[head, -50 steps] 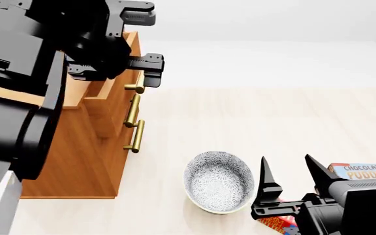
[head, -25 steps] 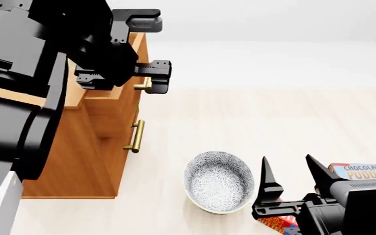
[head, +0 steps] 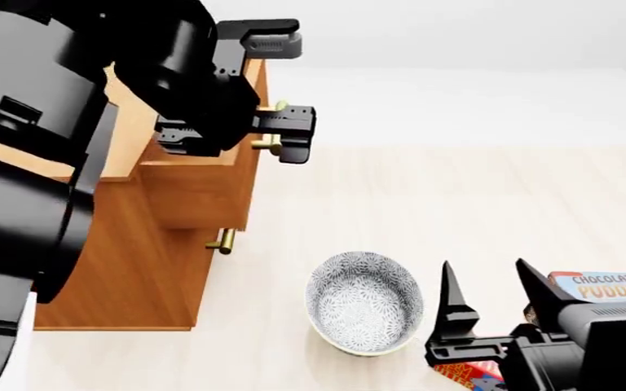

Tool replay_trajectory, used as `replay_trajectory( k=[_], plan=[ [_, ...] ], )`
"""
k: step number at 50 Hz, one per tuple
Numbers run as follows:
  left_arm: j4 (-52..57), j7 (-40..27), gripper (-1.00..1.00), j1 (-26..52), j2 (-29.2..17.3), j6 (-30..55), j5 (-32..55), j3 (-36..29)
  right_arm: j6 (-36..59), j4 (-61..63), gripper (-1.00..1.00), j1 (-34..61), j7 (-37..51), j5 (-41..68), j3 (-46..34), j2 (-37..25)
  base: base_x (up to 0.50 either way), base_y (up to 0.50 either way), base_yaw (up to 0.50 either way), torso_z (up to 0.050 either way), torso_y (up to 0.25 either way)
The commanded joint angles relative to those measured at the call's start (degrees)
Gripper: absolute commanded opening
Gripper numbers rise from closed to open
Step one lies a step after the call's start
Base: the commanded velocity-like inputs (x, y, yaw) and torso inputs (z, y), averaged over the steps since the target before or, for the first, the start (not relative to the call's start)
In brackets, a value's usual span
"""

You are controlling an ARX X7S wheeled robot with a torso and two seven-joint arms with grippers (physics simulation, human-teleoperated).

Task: Put the butter at the back in the top drawer of the cabinet and close it.

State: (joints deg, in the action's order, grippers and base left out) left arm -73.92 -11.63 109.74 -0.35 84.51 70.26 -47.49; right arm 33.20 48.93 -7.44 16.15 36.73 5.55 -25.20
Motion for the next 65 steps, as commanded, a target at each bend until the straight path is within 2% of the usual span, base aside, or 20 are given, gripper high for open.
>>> replay_trajectory(
  k=[1, 14, 32, 37, 43, 65],
  plan=[
    [0.91, -3.56, 1.00, 1.24, 0.33, -2.32, 19.97, -8.57, -0.56, 0.48, 1.00, -1.07, 0.38, 0.48, 0.95, -0.27, 0.00, 0.00, 0.00, 0.000, 0.000],
    [3.86, -6.96, 1.00, 2.48, 0.31, -5.55, 34.72, -19.23, -1.45, 0.96, 1.00, -2.56, 0.65, 1.02, 2.23, -0.57, 0.00, 0.00, 0.00, 0.000, 0.000],
    [8.49, -3.56, 1.00, 3.26, 0.34, -12.82, 55.15, -40.98, -3.29, 0.47, 1.00, -5.12, 0.74, 2.41, 5.52, -0.86, 0.00, 0.00, 0.00, 0.000, 0.000],
    [10.13, -2.26, 1.00, 3.25, 0.34, -14.87, 59.39, -45.24, -3.70, 0.25, 1.00, -5.67, 0.67, 3.17, 6.64, -1.02, 0.00, 0.00, 0.00, 0.000, 0.000],
    [11.67, -1.04, 1.00, 3.57, 0.34, -16.65, 62.03, -46.91, -4.01, 0.43, 1.00, -6.15, 0.77, 3.72, 7.37, -1.15, 0.00, 0.00, 0.00, 0.000, 0.000],
    [12.64, 5.35, 1.00, 4.19, 0.34, -22.45, 66.25, -46.63, -4.63, 0.61, 1.00, -6.78, 1.11, 4.53, 8.04, -1.51, 0.00, 0.00, 0.00, 0.000, 0.000]
  ],
)
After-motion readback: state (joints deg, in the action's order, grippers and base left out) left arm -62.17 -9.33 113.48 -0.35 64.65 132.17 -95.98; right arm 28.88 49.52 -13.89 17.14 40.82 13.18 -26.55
